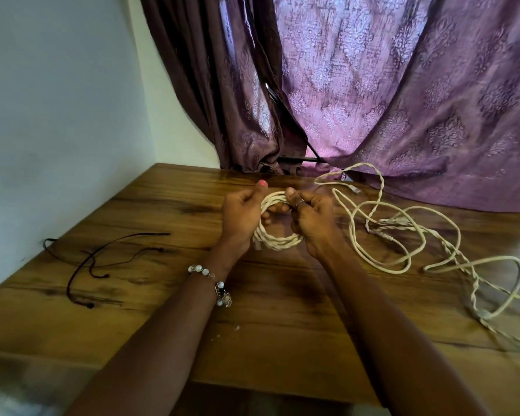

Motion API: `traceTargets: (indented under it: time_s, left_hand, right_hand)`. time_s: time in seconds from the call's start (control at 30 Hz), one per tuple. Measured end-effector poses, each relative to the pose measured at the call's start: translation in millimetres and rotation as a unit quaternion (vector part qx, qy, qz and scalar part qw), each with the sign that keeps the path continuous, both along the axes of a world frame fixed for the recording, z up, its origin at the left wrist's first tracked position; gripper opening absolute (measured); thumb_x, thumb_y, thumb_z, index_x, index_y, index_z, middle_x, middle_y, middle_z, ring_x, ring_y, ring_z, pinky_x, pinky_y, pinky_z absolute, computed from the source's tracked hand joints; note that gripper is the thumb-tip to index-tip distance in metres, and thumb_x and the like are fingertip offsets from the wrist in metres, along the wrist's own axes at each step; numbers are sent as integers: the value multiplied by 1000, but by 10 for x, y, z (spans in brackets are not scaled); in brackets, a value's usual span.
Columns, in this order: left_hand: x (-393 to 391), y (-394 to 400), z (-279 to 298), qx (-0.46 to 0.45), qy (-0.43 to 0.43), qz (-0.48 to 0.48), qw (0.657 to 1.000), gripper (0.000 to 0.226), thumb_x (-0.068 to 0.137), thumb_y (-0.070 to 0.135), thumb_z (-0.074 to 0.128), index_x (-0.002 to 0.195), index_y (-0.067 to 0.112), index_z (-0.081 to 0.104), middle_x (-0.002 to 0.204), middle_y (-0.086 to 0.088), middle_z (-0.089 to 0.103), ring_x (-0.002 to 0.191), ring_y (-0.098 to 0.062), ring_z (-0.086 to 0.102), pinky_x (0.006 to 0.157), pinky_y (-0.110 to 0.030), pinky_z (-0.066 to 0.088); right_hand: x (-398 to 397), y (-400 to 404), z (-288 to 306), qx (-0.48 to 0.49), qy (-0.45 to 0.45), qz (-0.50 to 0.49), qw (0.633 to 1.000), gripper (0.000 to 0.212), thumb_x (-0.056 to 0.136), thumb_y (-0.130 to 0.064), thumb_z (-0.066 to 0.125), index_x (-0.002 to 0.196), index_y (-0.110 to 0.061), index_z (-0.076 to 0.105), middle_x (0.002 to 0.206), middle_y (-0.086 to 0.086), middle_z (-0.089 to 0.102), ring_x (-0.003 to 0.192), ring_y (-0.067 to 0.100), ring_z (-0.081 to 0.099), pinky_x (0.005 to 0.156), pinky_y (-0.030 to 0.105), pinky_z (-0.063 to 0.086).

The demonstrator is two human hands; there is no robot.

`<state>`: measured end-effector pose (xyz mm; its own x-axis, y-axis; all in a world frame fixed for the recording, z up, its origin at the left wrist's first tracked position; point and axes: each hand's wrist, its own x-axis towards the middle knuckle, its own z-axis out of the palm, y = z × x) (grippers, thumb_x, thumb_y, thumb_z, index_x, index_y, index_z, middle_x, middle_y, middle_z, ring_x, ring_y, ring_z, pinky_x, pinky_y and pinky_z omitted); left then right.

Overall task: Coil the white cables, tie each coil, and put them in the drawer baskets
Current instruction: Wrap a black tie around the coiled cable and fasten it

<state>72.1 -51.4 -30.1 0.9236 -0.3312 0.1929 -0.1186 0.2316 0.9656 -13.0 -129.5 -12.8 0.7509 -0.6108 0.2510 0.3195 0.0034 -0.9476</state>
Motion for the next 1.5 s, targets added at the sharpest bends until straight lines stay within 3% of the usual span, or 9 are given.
traceTargets:
  time_s: [0.13, 0.23, 0.53, 0.63, 0.83, 0.97, 1.07, 1.2, 1.5]
  left_hand:
    - [40, 336, 14, 84, -75, 35, 993, 20, 90, 29, 63, 80, 16, 74, 78, 0, 73, 74, -11, 66, 74, -26, 52]
    - [137, 784, 24, 177, -152, 104, 967, 8, 87, 22, 67, 83, 20, 73, 84, 5, 70, 80, -10, 64, 77, -27, 51]
    - [588, 2006, 147, 596, -201, 182, 756, 17, 82, 24, 69, 97, 15, 70, 108, -11, 66, 105, -34, 57, 95, -43, 43]
    - [636, 2116, 132, 637, -171, 172, 732, 22, 78, 30, 72, 92, 15, 66, 107, -9, 62, 106, -33, 54, 97, -50, 36]
    - [698, 2120, 121, 621, -206, 125, 746, 21, 76, 39, 74, 86, 21, 71, 100, -3, 65, 100, -28, 57, 93, -46, 38]
    - [701, 2044, 270, 483, -199, 118, 844, 15, 74, 30, 78, 76, 16, 73, 85, 0, 70, 87, -19, 64, 81, -36, 52]
    - [589, 1951, 529, 384, -163, 79, 905, 14, 76, 23, 79, 73, 11, 71, 72, 3, 68, 68, -6, 61, 62, -19, 44]
    - [437, 1757, 767, 199, -36, 13, 979, 14, 77, 18, 77, 79, 5, 72, 70, -6, 70, 52, -10, 55, 47, -20, 42]
    - [169, 989, 818, 18, 70, -18, 997, 16, 80, 11, 74, 75, -2, 67, 53, -5, 61, 43, -10, 52, 44, -20, 48]
  right_hand:
    - [-45, 30, -63, 16, 8, -19, 1000, 28, 97, -11, 52, 75, 7, 57, 39, -7, 50, 27, -2, 35, 31, 12, 27]
    - [-110, 110, -52, 54, 2, -5, 999, 25, 96, -12, 53, 75, 1, 57, 43, -4, 53, 27, 1, 33, 30, 11, 23]
    - [-234, 493, -74, 72, -4, 18, 997, 28, 96, -15, 53, 72, -1, 55, 36, -8, 48, 27, 0, 40, 29, 11, 26]
    - [-234, 513, -108, 75, -3, 21, 997, 26, 96, -15, 54, 74, -1, 56, 37, -8, 49, 28, 0, 40, 29, 12, 26]
    - [-220, 482, -163, 68, 1, 21, 997, 25, 95, -16, 55, 74, -3, 58, 41, -7, 53, 30, 0, 39, 30, 12, 25]
    - [-215, 454, -163, 79, -5, 23, 997, 24, 95, -16, 55, 74, -6, 59, 50, -3, 58, 31, 2, 41, 31, 13, 25]
    - [-221, 445, -149, 80, -9, 26, 996, 23, 95, -16, 55, 76, -4, 59, 47, -5, 56, 32, 2, 41, 31, 13, 23]
    - [-205, 363, -160, 78, -22, 25, 996, 25, 94, -19, 57, 74, -4, 61, 50, -2, 56, 35, 3, 32, 33, 14, 21]
    - [-205, 208, -112, 60, -23, 6, 998, 28, 96, -14, 53, 70, -5, 59, 47, -5, 54, 32, 1, 33, 32, 12, 22]
